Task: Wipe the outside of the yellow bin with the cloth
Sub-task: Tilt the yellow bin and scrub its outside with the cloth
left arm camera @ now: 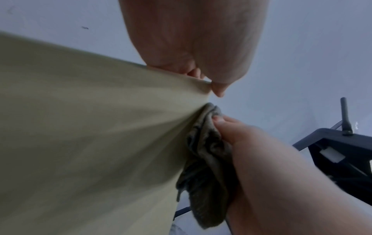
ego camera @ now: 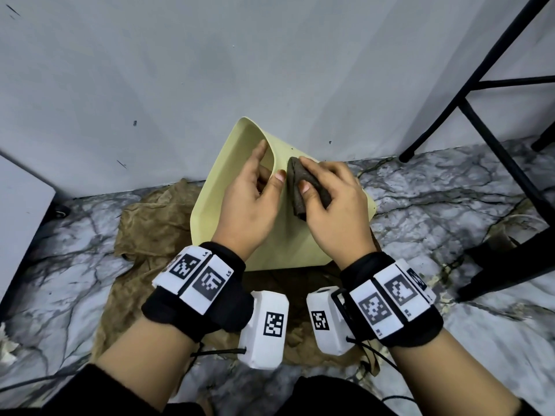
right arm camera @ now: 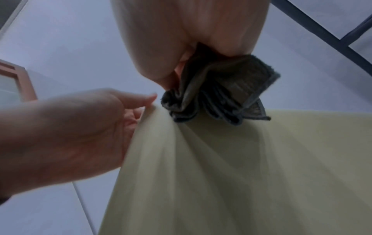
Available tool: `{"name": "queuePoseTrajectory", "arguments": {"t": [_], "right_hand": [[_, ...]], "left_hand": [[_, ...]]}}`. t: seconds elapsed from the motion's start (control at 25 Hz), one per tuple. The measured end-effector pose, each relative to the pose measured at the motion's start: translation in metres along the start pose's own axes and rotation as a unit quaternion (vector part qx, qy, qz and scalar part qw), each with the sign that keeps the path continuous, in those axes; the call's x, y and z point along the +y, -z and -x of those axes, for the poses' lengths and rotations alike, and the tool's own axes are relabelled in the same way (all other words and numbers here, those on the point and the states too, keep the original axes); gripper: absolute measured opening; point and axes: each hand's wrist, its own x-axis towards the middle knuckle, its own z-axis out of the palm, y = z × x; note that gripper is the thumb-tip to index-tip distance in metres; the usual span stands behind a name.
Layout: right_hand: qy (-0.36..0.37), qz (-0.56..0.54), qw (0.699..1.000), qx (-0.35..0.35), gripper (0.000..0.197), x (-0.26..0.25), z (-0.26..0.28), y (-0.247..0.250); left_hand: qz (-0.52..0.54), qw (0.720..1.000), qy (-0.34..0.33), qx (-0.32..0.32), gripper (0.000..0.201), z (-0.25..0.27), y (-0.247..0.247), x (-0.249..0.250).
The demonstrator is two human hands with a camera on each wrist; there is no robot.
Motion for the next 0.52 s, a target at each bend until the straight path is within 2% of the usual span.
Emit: {"name": "queuePoseTrajectory", "arguments": {"t": [0.12, 0.32, 0.52], "right_hand": [[0.008, 0.003, 1.0, -0.02, 0.036, -0.006, -0.002, 0.001], [0.022, 0.004, 0.999, -0.031, 0.035, -0.007, -0.006, -0.007], [-0.048, 0.032, 0.998, -0.017, 0.034, 0.049, -0.012, -0.006]], "left_hand": [[-0.001, 1.0, 0.01, 0.019, 0.051, -0.003, 0.0, 0.001], [-0.038, 0.998, 0.009, 0.046, 0.042, -0.001, 0.003, -0.001], [-0.01, 0.996, 0.036, 0.076, 0.04, -0.003, 0.013, -0.012]]}}
